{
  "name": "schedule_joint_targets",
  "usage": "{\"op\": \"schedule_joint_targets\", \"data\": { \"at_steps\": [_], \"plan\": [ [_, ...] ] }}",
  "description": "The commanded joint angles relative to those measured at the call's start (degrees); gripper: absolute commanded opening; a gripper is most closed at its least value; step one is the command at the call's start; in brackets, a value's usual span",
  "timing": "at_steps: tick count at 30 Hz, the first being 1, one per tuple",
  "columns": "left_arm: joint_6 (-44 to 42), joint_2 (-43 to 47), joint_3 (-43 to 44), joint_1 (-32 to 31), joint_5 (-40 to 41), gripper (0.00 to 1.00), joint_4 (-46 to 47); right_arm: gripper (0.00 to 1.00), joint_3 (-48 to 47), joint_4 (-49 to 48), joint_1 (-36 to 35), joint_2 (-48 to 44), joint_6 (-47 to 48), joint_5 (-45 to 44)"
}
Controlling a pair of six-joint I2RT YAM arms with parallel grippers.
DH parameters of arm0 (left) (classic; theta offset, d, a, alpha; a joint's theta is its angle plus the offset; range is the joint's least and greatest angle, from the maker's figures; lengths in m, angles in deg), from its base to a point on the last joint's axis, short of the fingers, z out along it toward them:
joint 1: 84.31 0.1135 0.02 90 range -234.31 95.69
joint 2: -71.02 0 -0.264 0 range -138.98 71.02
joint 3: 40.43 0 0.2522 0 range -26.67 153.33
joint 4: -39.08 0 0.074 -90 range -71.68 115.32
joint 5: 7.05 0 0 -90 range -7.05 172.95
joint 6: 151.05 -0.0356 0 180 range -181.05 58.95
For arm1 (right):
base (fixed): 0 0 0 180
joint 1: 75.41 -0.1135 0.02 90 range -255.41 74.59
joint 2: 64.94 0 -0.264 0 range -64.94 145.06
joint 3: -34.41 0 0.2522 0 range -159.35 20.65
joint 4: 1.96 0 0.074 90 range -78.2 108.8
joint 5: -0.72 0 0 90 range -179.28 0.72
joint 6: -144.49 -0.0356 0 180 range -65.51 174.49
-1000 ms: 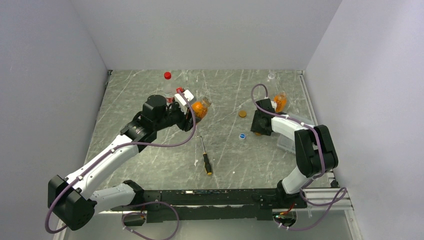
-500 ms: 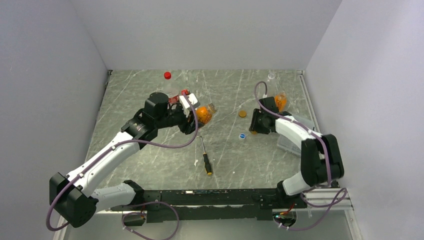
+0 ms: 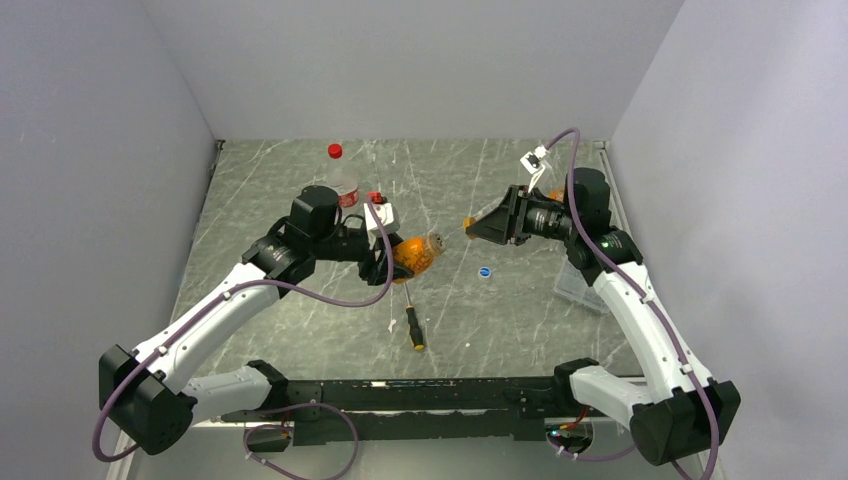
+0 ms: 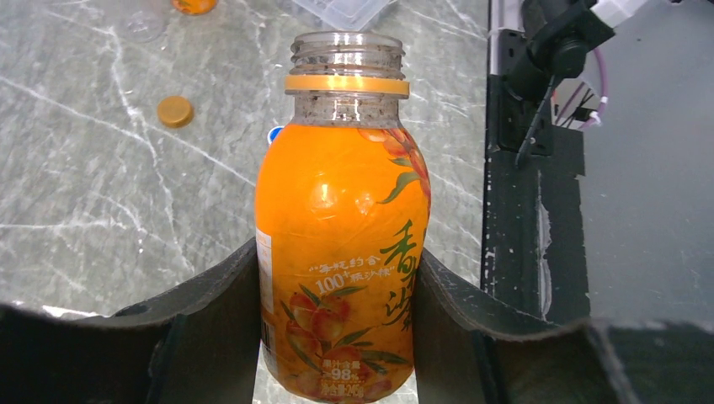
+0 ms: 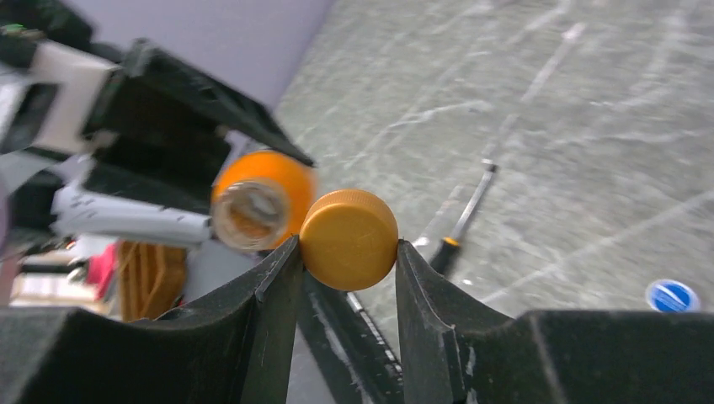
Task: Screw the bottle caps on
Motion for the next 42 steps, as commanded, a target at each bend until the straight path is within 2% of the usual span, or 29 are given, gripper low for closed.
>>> {"op": "schedule_joint_targets", "data": {
  "at_steps": [1, 5, 17, 23, 30, 39, 42],
  "plan": [
    [-0.01, 1.47, 0.44, 0.31, -5.70, 0.23, 2.83, 0.24, 0.42, -10.25, -0.41, -2.05, -6.11, 14.23],
    [1.22, 2.44, -0.52, 0.31, -6.81, 0.21, 5.46, 0.25, 1.57, -17.19, -2.31, -2.52, -10.42, 16.70],
    [2.44, 2.01, -0.66, 0.31, -9.72, 0.17, 8.12, 0.25, -1.55, -14.19, -10.61, -0.45, -5.78, 14.15],
    [1.70, 1.16, 0.08, 0.31, -10.37, 0.12, 7.08, 0.24, -4.20, -8.35, -13.83, 0.75, -0.94, 12.40],
    [-0.71, -0.36, 2.64, 0.31, -10.81, 0.00, 2.68, 0.24, -6.74, -1.95, -15.56, 1.56, 4.34, 11.10],
    [2.68, -0.33, 2.35, 0.36, -10.79, 0.00, 6.63, 0.23, -7.68, 1.28, -18.45, 1.81, 7.81, 9.05],
    [3.73, -0.10, 1.79, 0.31, -7.68, 0.00, 9.87, 0.23, -8.41, 2.87, -18.65, 3.14, 7.24, 7.92]
  ]
}}
